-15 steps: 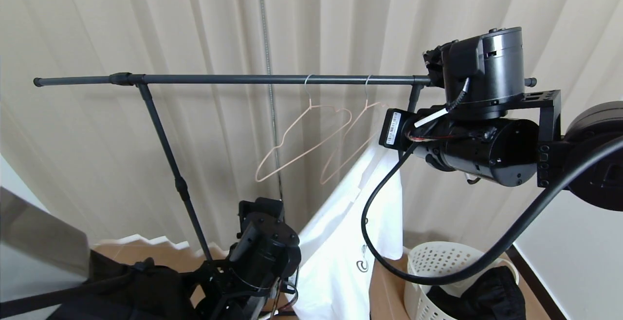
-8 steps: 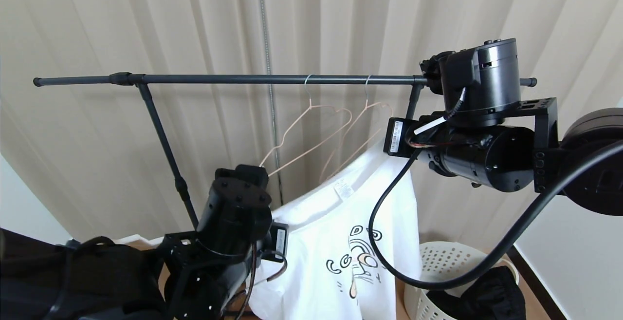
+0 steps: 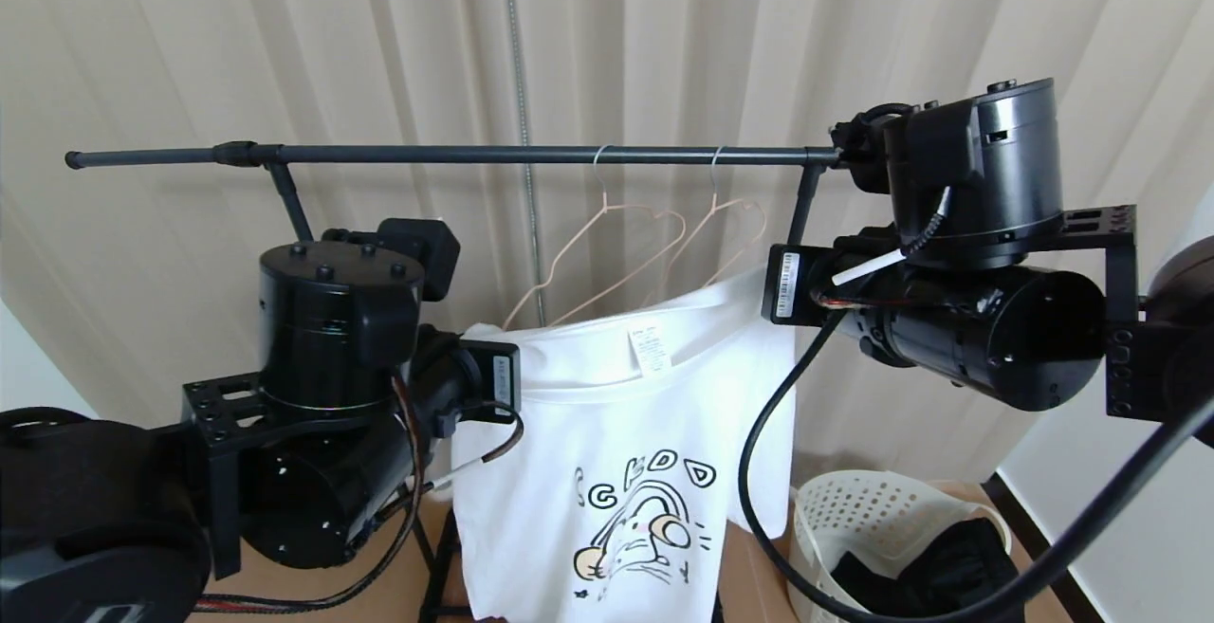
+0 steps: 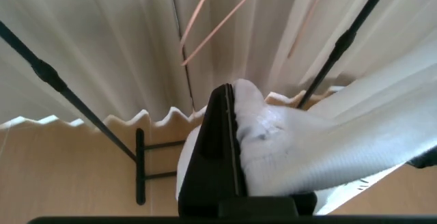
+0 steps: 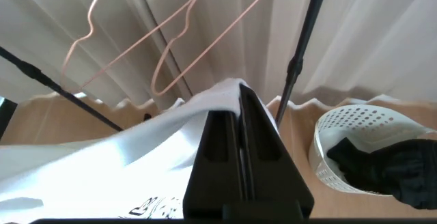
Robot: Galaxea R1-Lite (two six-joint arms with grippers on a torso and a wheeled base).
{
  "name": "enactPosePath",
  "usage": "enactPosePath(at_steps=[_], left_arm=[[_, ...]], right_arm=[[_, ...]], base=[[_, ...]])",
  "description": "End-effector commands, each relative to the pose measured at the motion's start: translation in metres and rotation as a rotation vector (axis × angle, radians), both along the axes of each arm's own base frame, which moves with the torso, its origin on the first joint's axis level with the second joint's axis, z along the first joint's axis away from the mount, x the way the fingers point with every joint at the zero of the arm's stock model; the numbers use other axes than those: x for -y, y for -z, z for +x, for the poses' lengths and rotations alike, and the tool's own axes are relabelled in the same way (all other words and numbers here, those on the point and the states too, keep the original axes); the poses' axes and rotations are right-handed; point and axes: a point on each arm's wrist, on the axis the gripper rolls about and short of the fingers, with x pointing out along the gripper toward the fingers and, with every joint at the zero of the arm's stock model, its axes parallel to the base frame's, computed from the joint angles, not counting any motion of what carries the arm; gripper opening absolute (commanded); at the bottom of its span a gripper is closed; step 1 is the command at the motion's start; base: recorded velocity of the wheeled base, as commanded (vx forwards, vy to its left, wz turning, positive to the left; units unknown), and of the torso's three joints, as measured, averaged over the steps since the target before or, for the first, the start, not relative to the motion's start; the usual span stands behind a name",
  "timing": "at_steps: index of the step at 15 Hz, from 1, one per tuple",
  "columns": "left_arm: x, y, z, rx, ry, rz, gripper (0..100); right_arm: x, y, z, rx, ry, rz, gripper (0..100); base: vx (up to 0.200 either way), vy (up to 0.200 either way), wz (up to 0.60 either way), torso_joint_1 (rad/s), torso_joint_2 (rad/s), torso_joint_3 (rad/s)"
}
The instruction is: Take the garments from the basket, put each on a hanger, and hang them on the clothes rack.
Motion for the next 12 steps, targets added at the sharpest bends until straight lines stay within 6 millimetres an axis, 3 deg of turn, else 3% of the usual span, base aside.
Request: enactPosePath(at_steps=[1,5,12], left_arm=[[-0.016,-0.007,-0.007,0.02,-0.025,-0.017,0],[-0.029,-0.015,-0.015,0.047,-0.038,-0.024,0],[-0.029,-0.019,-0.016,0.059,-0.027,-0.02,0]], right_arm=[[0.003,-0.009,-0.019,0.022,-0.033,0.012,0],[0.005,-0.02,-0.041,0.054,-0.092,0.013,0],[0.009,-0.024,-0.046,0.138,-0.12,-0.006,0]], base=[[0.0,0.0,0.0,0.0,0.0,0.0],[0.0,0.0,0.0,0.0,0.0,0.0],[0.0,0.0,0.0,0.0,0.0,0.0]])
